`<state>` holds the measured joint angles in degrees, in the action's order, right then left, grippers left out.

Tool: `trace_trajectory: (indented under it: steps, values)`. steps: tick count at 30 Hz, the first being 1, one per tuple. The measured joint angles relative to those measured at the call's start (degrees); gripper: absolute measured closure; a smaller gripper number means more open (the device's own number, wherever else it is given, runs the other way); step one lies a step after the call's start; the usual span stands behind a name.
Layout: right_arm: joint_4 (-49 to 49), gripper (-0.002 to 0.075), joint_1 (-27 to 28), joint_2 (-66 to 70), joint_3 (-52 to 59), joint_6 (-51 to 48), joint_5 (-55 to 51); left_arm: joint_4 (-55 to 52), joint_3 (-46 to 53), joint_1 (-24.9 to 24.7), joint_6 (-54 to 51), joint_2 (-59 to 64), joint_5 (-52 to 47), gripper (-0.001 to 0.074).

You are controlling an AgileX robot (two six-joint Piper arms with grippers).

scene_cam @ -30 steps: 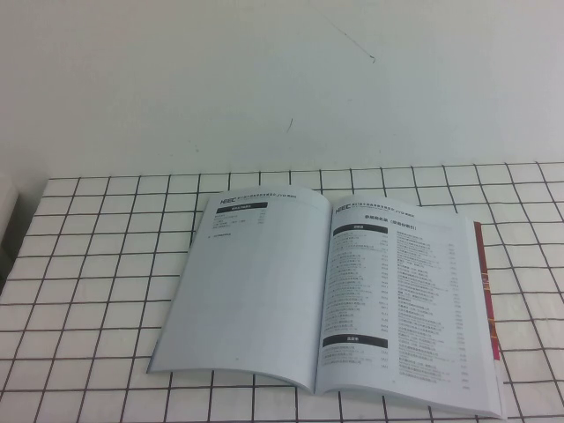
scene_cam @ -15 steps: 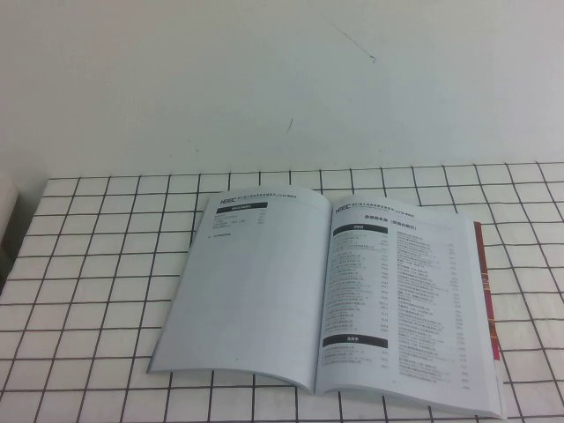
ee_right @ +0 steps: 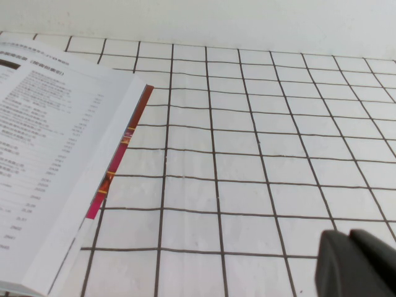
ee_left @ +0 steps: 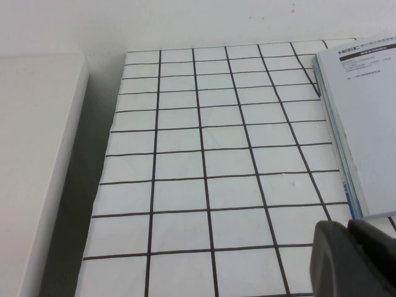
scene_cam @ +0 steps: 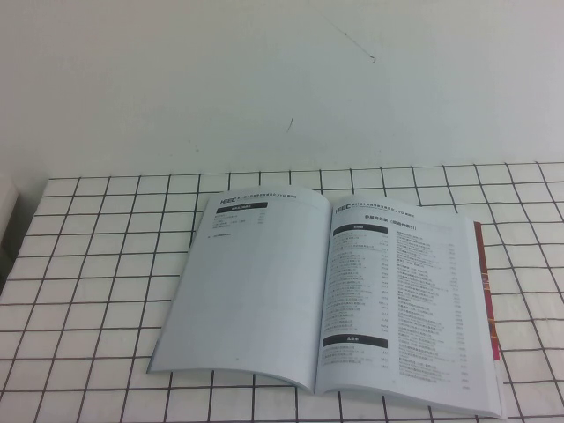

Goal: Close book
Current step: 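Close the open booklet and leave it lying on the table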

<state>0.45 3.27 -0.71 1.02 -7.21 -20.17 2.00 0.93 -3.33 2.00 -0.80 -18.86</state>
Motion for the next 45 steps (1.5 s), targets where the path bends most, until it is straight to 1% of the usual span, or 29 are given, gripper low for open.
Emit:
trace_trajectory:
  steps: [11, 13, 16, 19, 25, 28, 30, 33, 37, 41, 43, 45]
  values:
    - [0.0, 0.0729, 0.0, 0.0, 0.0, 0.0, 0.2, 0.0, 0.0, 0.0, 0.0, 0.0, 0.0, 0.0738]
    - [0.0, 0.0729, 0.0, 0.0, 0.1, 0.0, 1.0, 0.0, 0.0, 0.0, 0.0, 0.0, 0.5, 0.0738]
    - [0.0, 0.0729, 0.0, 0.0, 0.6, 0.0, 4.8, 0.0, 0.3, 0.0, 0.0, 0.0, 4.0, 0.0738]
    - [0.0, 0.0729, 0.0, 0.0, 0.6, 0.0, 11.9, 0.1, 0.3, 0.0, 0.0, 0.0, 11.1, 0.0738]
    - [0.0, 0.0729, 0.0, 0.0, 0.6, 0.1, 32.1, 0.1, 0.3, 0.0, 0.0, 0.0, 34.4, 0.0738]
    - [0.0, 0.0729, 0.0, 0.0, 0.6, 0.5, 40.5, 0.1, 0.3, 0.0, 0.0, 0.0, 44.4, 0.0738]
    - [0.0, 0.0729, 0.0, 0.0, 0.6, 0.9, 44.7, 0.1, 0.3, 0.0, 0.0, 0.0, 49.8, 0.0738]
    - [0.0, 0.0729, 0.0, 0.0, 0.6, 4.5, 48.9, 0.1, 0.3, 0.0, 0.0, 0.0, 56.8, 0.0738]
    - [0.0, 0.0729, 0.0, 0.0, 0.6, 7.2, 49.3, 0.2, 0.3, 0.0, 0.0, 0.0, 62.9, 0.0738]
    - [-0.4, 0.0729, 0.0, 0.0, 0.5, 7.9, 48.6, 2.1, 0.3, 0.0, 0.0, 0.0, 64.3, 0.0738]
    - [-1.7, 0.0729, 0.0, 0.0, -1.8, 7.9, 43.7, 2.8, 0.3, 0.0, 0.0, 0.0, 62.1, 0.0738]
    - [-4.2, 0.0729, 0.0, 0.0, -6.7, 8.0, 35.7, 2.1, -1.5, 0.0, 0.1, 0.0, 54.1, 0.0738]
